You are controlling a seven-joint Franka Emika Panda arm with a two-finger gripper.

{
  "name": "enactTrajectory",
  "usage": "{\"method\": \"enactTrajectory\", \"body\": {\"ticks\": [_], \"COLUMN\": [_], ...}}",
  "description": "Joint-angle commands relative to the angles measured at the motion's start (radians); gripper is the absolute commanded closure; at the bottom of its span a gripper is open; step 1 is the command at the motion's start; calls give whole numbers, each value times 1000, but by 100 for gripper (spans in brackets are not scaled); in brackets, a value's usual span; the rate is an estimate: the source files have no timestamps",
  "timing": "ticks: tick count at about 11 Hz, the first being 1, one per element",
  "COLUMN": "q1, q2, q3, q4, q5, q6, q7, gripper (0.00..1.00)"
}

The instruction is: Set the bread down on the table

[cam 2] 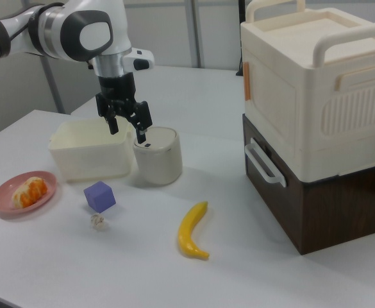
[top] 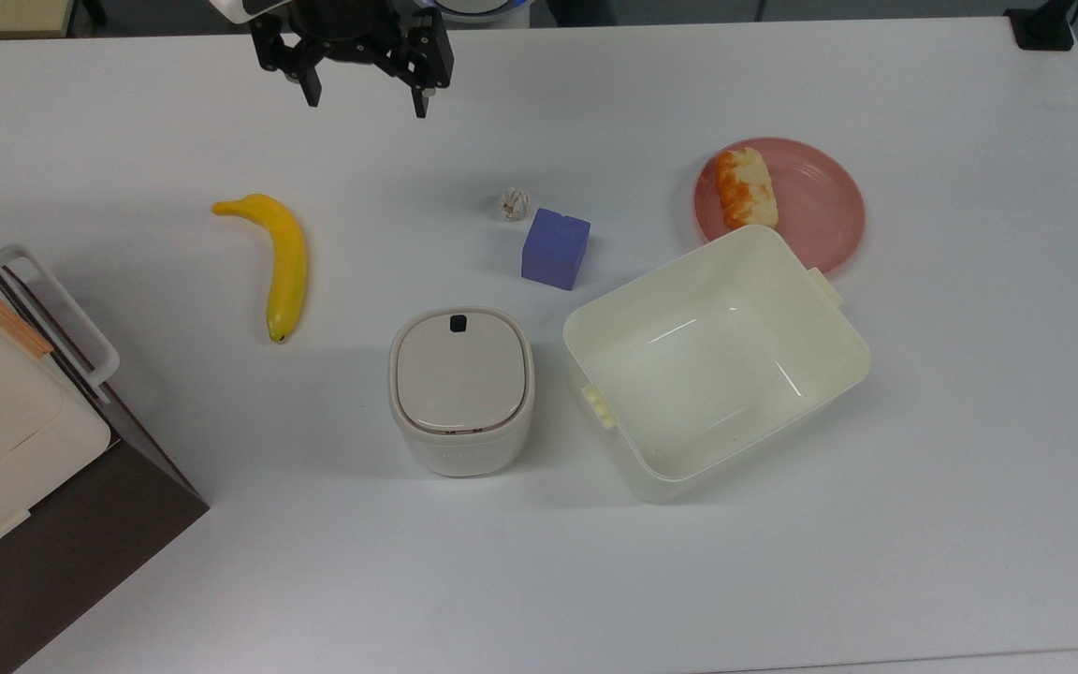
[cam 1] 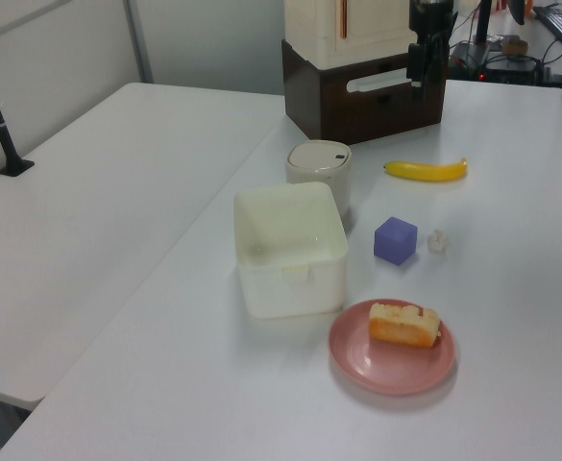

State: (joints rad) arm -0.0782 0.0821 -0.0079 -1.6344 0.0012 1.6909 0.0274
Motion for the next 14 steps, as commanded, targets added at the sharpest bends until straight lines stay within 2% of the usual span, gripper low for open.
{"method": "enactTrajectory", "body": {"ticks": [1, 7, 12, 14], "q1": [0, 32, 124, 149], "q2": [-15, -10, 25, 45], "q3": [3, 6, 2, 3], "q4": [-16, -50, -91, -114], "q5": [3, 3, 3, -3], "q6": [9, 15, 21, 77], "q7": [2, 43, 52, 152], "gripper": [0, 0, 0, 0]}}
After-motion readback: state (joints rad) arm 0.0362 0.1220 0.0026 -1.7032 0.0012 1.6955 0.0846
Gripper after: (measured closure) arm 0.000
